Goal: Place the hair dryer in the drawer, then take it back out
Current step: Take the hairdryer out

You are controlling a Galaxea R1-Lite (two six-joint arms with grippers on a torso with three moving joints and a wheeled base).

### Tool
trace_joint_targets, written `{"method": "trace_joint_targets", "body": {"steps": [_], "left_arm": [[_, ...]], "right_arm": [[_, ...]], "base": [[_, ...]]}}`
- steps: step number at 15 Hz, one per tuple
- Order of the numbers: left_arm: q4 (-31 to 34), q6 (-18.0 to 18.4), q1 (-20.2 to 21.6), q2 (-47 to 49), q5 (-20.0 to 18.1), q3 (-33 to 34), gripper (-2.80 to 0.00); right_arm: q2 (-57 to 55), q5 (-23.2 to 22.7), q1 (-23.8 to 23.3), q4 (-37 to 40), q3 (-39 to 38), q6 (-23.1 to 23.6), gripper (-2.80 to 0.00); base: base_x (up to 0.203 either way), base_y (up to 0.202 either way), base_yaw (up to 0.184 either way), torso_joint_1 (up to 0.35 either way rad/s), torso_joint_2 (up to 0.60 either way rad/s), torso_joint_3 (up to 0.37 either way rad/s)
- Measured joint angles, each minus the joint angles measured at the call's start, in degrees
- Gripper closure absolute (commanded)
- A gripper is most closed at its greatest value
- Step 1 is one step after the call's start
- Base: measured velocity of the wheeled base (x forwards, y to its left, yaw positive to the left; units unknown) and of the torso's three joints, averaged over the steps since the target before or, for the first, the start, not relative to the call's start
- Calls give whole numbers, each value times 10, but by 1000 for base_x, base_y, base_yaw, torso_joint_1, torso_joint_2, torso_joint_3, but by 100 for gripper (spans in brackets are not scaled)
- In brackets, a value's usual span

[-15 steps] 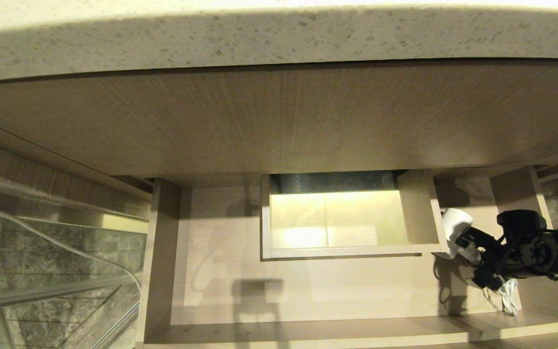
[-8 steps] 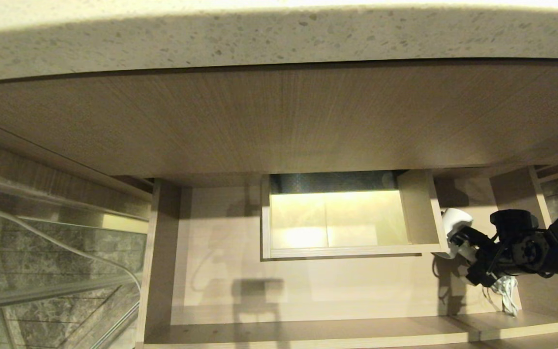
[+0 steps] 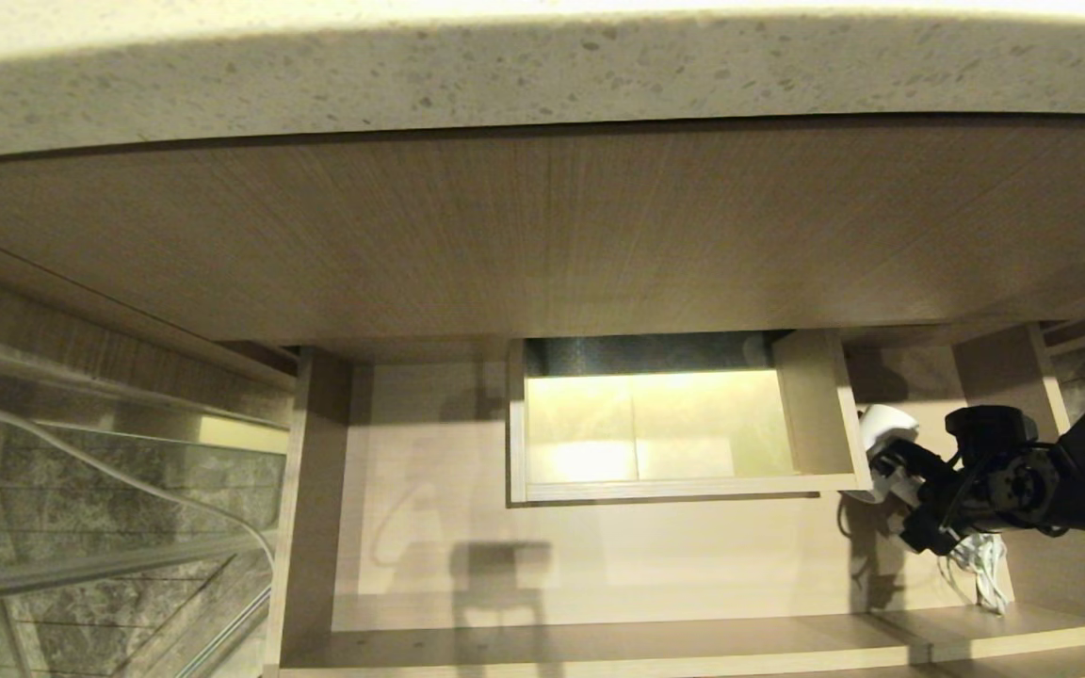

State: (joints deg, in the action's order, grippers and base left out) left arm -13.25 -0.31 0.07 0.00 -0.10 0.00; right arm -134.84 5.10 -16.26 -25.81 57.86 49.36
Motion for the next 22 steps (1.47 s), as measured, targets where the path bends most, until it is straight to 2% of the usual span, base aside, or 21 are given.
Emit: {"method": "trace_joint_targets", "body": {"steps": [10,14,22], "left_arm": [[0,0,0,0,0,0,0],[0,0,0,0,0,0,0],[0,0,0,0,0,0,0]], "right_arm": [[11,0,0,2,1,4,0],[42,1,-10,6,-3,44,0],[93,0,-21,15,-19,65,0]], "base": [[0,0,0,0,0,0],[0,0,0,0,0,0],[0,0,0,0,0,0]]}}
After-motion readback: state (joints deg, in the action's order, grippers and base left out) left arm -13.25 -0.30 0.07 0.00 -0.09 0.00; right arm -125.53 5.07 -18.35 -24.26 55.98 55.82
